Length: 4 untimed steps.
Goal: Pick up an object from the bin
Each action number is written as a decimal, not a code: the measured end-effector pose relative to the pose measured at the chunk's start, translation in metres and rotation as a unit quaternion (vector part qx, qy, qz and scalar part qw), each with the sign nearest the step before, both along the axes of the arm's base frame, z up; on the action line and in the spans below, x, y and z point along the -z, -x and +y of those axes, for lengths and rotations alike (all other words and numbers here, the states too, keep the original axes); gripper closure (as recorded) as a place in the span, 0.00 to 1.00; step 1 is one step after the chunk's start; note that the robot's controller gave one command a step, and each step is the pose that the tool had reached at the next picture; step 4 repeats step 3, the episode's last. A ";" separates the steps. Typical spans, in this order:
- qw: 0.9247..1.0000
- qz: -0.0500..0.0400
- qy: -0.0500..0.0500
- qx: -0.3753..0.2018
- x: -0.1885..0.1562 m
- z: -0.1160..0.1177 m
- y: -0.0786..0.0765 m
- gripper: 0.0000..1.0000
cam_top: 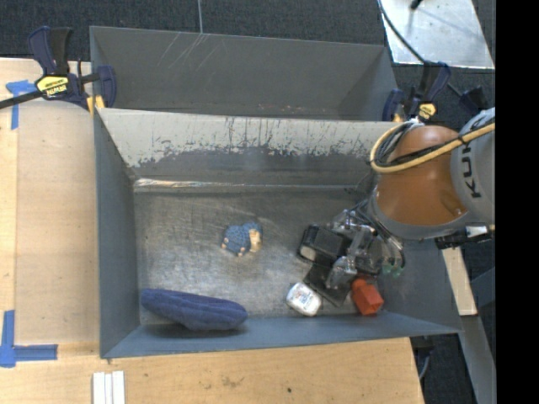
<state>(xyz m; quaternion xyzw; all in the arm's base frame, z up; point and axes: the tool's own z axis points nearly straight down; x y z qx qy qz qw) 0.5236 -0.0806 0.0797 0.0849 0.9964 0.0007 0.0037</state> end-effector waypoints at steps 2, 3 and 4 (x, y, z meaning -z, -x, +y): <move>1.000 0.002 0.001 -0.002 -0.033 -0.001 0.001 1.00; 1.000 0.003 0.001 -0.002 -0.074 -0.002 0.001 1.00; 1.000 0.003 0.001 -0.002 -0.074 -0.002 0.001 1.00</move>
Offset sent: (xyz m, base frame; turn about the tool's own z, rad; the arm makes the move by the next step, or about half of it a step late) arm 0.0001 0.0000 0.0145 0.0000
